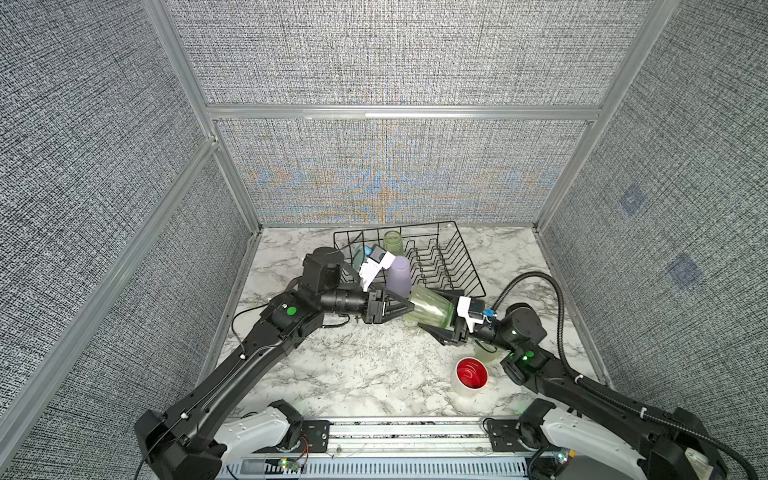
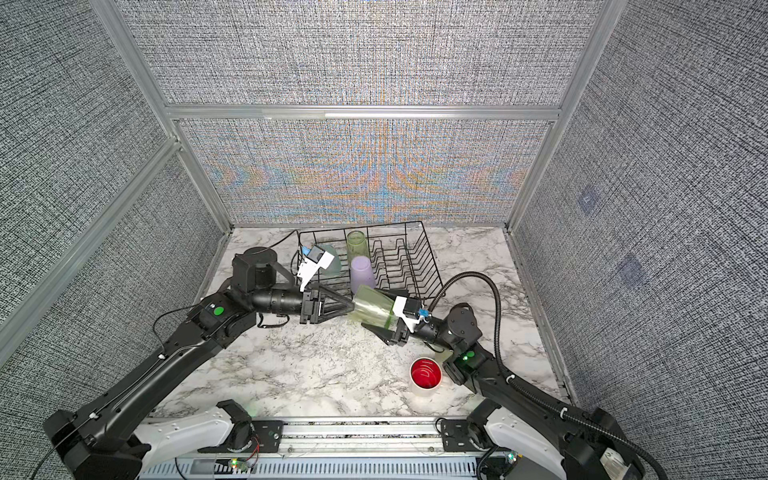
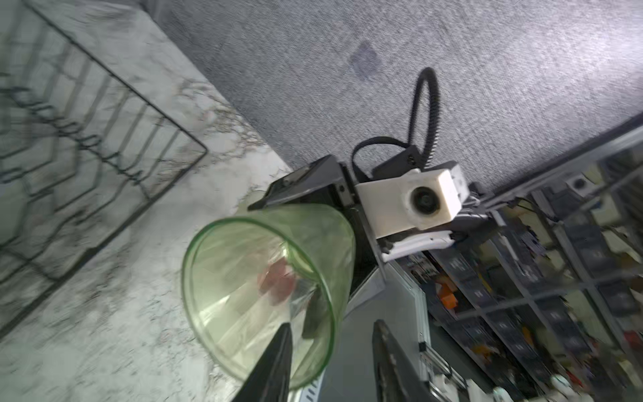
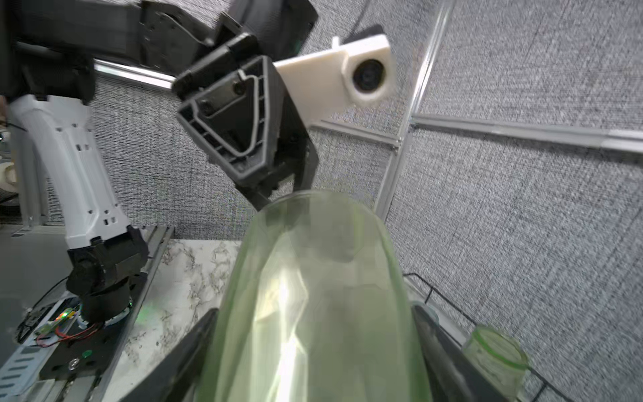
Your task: Load the cups into the dish rack
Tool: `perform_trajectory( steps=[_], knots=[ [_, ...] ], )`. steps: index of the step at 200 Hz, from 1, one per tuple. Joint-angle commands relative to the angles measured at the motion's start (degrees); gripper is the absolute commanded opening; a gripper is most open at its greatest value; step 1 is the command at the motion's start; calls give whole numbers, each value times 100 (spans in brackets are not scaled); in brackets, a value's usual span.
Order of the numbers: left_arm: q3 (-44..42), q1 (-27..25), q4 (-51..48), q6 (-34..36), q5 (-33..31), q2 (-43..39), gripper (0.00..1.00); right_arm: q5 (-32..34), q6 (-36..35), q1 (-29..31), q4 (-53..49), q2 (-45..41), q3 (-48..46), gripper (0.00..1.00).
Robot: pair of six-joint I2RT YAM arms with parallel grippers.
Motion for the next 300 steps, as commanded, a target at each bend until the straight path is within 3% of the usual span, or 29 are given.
perform_trajectory(
  steps=[1,28,50,75,117,137,187,243,266,300],
  knots=[
    [60,124,-1003,422,-1731,-177,40,676,-67,2,-2032,176,690,59],
    [-35,192,-1735,405,-3484,-549,40,774,-15,17,-3582,866,1816,58],
    [-197,332,-2188,191,-4868,-780,64,848,162,21,-4482,1471,2663,57],
    [-533,586,-2330,7,-5463,-944,81,925,252,71,-5308,2186,3644,56],
    [-1083,1335,-2754,-499,-6104,-970,86,1258,22,285,-6585,3343,5157,56],
    [-1423,1611,-2714,-759,-5964,-1031,87,1467,56,387,-7267,3921,5958,56],
    [-1869,2240,-2272,-827,-4676,-1120,95,2238,104,647,-8669,5362,7885,56],
    [-2089,2751,-2128,-889,-3833,-1191,100,3229,-188,972,-9457,6561,9170,57],
    [-2217,2870,-2118,-988,-3730,-1297,99,3562,-132,1034,-9496,6960,9508,57],
    [-2200,2888,-2340,-959,-3989,-1302,99,4187,596,1065,-9222,7536,9817,58]
  ],
)
